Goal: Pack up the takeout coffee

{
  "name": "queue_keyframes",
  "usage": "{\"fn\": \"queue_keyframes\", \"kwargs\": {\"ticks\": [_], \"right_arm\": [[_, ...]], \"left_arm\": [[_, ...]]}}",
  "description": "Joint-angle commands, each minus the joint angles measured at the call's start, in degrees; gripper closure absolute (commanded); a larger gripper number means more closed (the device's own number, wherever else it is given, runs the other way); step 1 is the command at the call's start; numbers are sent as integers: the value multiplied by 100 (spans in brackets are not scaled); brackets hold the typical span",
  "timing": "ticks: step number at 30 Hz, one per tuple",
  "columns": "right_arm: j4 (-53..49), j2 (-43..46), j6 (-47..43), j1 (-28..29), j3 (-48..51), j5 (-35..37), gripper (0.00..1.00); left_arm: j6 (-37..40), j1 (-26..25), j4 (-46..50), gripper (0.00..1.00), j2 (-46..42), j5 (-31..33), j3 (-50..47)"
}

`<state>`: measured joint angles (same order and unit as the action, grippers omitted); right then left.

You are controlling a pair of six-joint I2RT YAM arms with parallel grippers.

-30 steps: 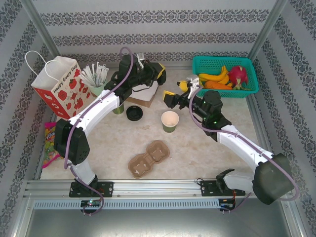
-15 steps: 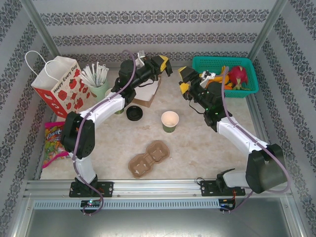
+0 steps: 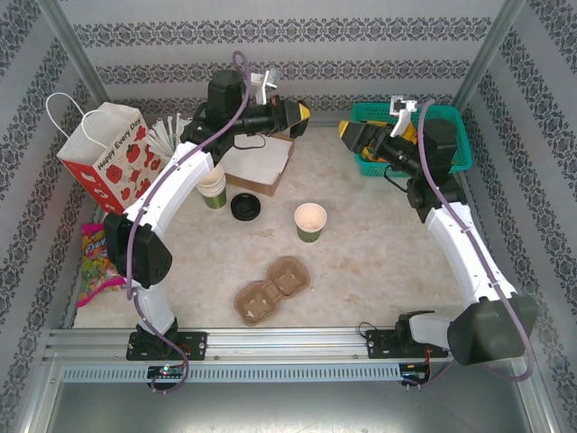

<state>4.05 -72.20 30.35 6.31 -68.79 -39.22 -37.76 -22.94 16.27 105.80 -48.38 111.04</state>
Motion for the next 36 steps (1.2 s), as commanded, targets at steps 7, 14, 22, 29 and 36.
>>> {"fn": "queue_keyframes", "kwargs": {"ticks": [7, 14, 22, 29, 36], "right_arm": [[-2814, -322, 291, 99, -1313, -103, 6], [-3429, -222, 1051, 641, -1378, 166, 8], [-3331, -286, 1304, 1135, -1057, 1092, 22], [-2631, -486, 1347, 1299, -895, 796, 29], [-2516, -542, 1201, 1317, -660, 1183, 47]], "left_arm": [[6899, -699, 3232, 100, -581, 1138, 44], [8534, -1064, 3491, 100, -444, 1675, 176], [8906, -1345, 3120, 100, -270, 2261, 167], [8993, -1433, 2938, 100, -257, 2160, 108], [8832, -1433, 2658, 100, -323, 2013, -28]]}}
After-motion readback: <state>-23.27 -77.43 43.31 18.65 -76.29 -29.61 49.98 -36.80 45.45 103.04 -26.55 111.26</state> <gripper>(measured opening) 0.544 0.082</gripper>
